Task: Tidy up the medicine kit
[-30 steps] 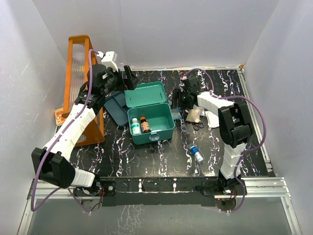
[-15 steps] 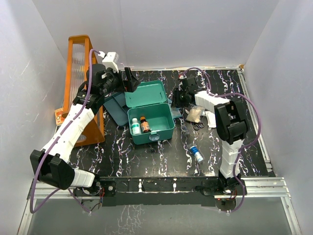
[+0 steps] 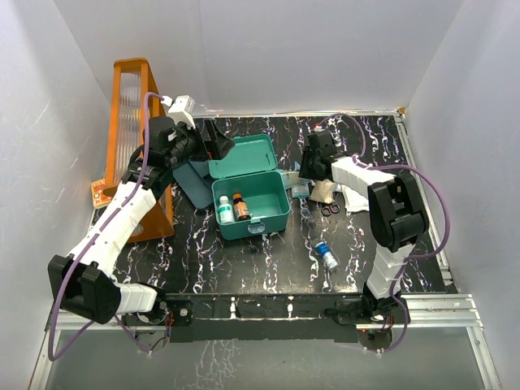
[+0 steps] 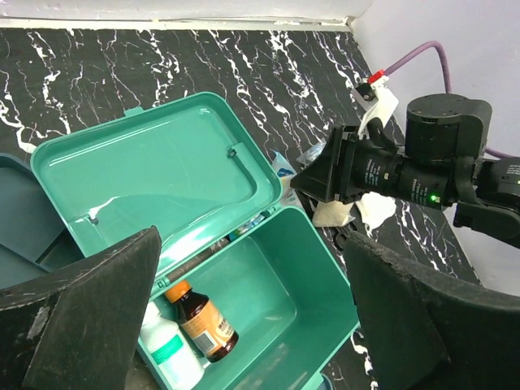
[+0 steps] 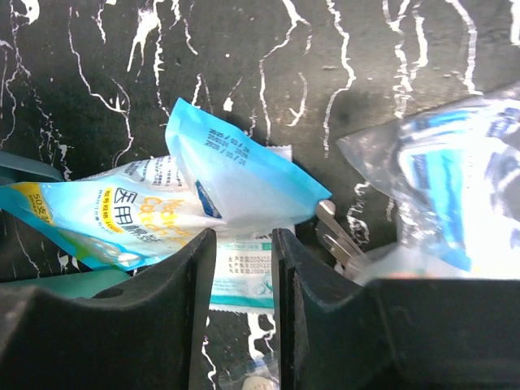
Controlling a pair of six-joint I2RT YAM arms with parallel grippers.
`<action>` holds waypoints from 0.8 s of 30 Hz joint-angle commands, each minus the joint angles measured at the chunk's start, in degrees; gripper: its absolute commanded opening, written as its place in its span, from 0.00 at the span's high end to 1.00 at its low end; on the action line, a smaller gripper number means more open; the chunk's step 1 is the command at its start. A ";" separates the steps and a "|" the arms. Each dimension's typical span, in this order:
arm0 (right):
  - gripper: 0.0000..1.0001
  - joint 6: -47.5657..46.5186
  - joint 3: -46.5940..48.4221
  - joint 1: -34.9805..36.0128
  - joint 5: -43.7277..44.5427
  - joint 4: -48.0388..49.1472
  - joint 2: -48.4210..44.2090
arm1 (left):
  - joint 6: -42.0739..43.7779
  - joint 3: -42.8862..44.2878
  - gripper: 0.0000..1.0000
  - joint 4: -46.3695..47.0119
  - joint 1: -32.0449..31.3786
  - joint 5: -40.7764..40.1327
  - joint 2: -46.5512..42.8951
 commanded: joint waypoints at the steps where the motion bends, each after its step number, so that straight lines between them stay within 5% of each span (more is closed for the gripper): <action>1: 0.64 2.20 1.21 -0.20 5.25 -2.60 -5.18 | -2.46 -1.47 0.06 2.43 -0.33 0.82 -4.73; 7: 0.49 13.46 5.55 0.23 2.36 -6.66 -4.97 | -4.90 -5.08 0.08 3.44 -0.29 1.25 -7.82; 13: 0.42 22.44 7.81 2.33 12.09 -7.60 -1.43 | -6.07 -6.54 0.09 1.24 -0.29 1.10 -10.60; 24: 0.45 15.92 15.36 3.40 18.68 -15.02 6.48 | -2.59 -7.47 0.08 -2.10 -0.29 -0.08 -13.51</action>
